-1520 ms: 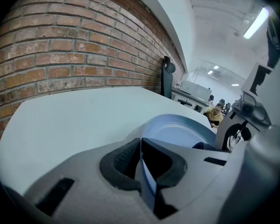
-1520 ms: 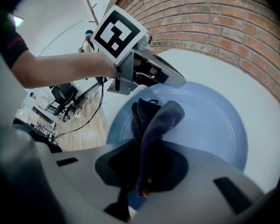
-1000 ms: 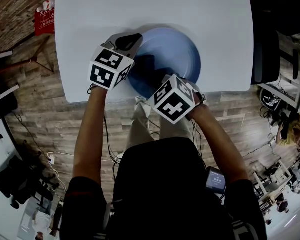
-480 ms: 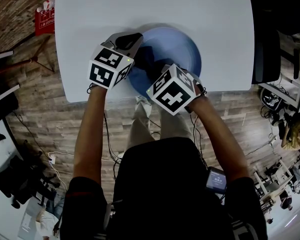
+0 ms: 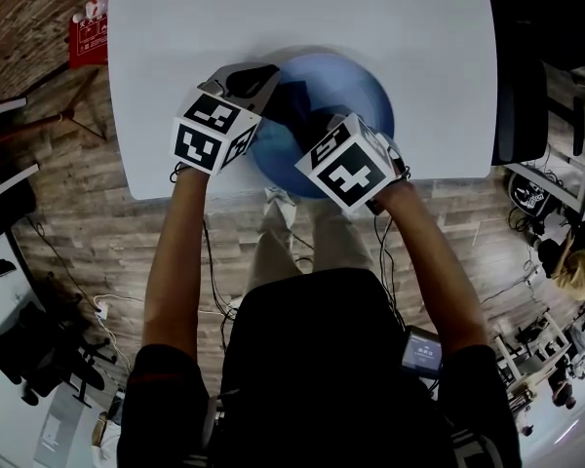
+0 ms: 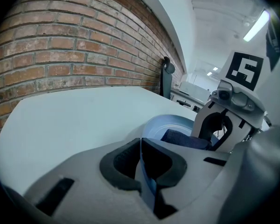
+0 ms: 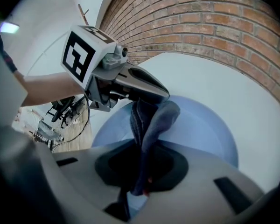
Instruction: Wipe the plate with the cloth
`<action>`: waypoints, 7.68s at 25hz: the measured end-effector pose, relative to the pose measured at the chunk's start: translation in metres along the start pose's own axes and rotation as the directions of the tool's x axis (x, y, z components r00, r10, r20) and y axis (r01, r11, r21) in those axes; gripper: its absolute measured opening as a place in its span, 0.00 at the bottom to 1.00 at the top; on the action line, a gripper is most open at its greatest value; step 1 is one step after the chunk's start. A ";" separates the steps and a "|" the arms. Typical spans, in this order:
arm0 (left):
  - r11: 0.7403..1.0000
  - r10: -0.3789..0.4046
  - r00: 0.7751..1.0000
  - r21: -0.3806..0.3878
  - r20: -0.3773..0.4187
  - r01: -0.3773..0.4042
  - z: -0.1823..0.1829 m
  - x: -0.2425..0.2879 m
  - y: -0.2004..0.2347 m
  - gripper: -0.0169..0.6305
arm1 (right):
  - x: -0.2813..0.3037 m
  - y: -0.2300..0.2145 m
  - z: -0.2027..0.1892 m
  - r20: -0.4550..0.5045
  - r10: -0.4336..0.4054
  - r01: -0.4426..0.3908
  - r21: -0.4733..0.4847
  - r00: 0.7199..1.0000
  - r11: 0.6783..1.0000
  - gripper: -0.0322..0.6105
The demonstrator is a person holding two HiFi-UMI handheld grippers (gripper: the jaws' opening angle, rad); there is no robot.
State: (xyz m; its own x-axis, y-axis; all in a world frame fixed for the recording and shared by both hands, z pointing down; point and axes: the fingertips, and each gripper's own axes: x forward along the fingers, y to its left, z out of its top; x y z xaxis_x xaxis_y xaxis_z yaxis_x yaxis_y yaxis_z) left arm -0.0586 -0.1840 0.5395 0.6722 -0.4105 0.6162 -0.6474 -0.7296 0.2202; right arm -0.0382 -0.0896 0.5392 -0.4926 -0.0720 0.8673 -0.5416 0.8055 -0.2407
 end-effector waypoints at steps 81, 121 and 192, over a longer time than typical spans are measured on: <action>1.000 0.026 1.000 -0.008 0.001 -0.026 -0.002 0.000 0.003 0.07 | -0.014 0.033 -0.062 -0.093 0.038 -0.035 0.030 0.995 0.999 0.14; 1.000 0.009 1.000 -0.015 0.015 -0.008 -0.001 -0.002 0.000 0.07 | -0.003 -0.003 -0.010 0.013 -0.013 0.012 0.113 1.000 0.993 0.14; 0.997 0.058 0.983 -0.055 0.177 -0.049 0.054 -0.144 -0.080 0.06 | -0.136 0.013 0.027 0.278 -0.365 0.270 0.325 0.889 0.906 0.14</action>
State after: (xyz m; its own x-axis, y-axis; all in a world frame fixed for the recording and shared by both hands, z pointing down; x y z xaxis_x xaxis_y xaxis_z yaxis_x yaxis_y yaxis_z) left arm -0.0838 -0.0961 0.3924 0.6864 -0.5423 0.4845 -0.6982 -0.6778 0.2306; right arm 0.0036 -0.0856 0.4064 -0.4299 -0.5213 0.7372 -0.8451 0.5197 -0.1253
